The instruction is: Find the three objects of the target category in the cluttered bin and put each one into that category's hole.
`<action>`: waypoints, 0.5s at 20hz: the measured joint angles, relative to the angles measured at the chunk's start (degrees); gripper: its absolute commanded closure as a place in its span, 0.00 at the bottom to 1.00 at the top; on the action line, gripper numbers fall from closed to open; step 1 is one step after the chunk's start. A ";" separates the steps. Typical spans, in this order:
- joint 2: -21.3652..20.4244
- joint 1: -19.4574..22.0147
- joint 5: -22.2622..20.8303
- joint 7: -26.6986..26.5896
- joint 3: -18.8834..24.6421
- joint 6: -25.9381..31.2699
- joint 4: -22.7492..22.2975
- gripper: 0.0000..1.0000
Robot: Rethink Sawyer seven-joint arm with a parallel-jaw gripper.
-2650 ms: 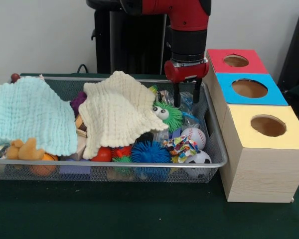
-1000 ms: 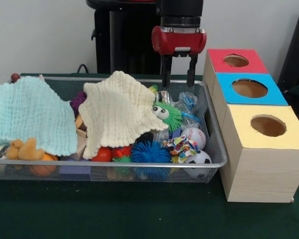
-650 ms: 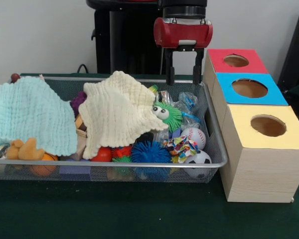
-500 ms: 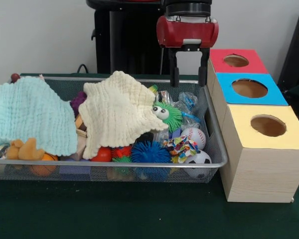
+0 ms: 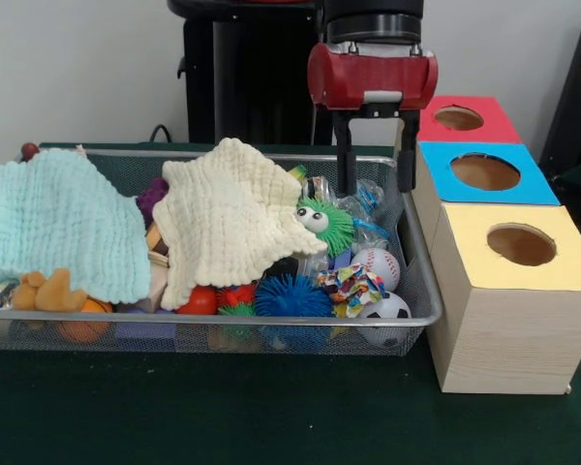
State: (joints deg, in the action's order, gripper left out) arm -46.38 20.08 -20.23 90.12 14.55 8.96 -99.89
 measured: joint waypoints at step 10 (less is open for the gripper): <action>5.06 0.36 -0.21 0.00 0.07 0.00 5.10 0.00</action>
State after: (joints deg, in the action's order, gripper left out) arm -41.33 20.44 -20.44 90.12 14.63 8.96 -94.79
